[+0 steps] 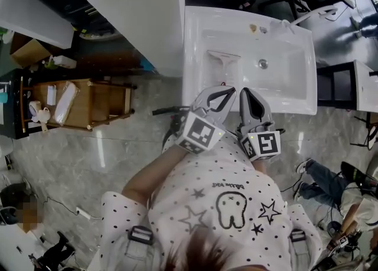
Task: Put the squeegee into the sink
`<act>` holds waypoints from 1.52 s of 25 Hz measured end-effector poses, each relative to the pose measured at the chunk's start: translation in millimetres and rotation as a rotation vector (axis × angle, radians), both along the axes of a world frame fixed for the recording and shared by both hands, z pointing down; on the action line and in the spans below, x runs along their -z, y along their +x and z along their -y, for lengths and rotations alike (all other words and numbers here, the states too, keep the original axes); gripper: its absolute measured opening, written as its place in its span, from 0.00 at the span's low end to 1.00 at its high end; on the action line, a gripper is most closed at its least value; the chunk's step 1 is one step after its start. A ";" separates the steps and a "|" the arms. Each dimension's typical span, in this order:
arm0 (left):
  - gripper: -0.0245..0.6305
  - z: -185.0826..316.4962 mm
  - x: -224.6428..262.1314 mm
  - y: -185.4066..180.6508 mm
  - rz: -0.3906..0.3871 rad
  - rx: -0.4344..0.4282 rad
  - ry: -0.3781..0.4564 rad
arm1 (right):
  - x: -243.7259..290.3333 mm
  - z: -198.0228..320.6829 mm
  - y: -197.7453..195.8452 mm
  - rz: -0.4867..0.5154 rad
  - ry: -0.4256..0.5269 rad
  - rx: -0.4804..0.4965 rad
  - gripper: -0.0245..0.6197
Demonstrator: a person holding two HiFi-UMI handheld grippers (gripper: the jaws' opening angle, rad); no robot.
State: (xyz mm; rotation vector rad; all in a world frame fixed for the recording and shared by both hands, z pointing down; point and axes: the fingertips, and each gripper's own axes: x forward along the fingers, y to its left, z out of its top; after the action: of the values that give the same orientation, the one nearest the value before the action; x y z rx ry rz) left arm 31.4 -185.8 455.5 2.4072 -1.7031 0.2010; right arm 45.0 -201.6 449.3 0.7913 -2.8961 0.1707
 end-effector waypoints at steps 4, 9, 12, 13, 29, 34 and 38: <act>0.03 0.0 -0.3 -3.0 -0.011 0.002 0.001 | -7.1 1.1 -0.2 -0.011 0.002 0.004 0.03; 0.03 -0.2 -0.6 -4.1 -0.015 -0.005 0.001 | -4.4 0.6 -2.2 -0.017 -0.003 -0.007 0.03; 0.03 0.0 -0.4 -3.4 -0.014 -0.016 0.002 | -8.6 3.1 1.6 -0.021 -0.002 -0.022 0.03; 0.03 0.3 -0.5 -3.8 -0.014 -0.018 0.001 | -9.1 3.5 1.6 -0.021 -0.004 -0.025 0.03; 0.03 1.4 -1.7 -7.6 -0.024 -0.021 0.005 | -11.7 4.0 -2.5 -0.027 -0.006 -0.028 0.04; 0.03 2.3 -1.4 -8.6 -0.025 -0.022 0.004 | -11.1 5.2 -3.1 -0.030 -0.006 -0.030 0.04; 0.03 4.2 0.5 -9.8 -0.027 -0.025 0.003 | -10.1 7.1 -4.4 -0.033 -0.010 -0.031 0.04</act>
State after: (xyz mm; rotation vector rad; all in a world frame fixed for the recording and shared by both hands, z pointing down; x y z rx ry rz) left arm 21.6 -190.0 455.0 2.4234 -1.6640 0.1690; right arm 40.6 -208.7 459.4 0.8294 -2.8513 0.1732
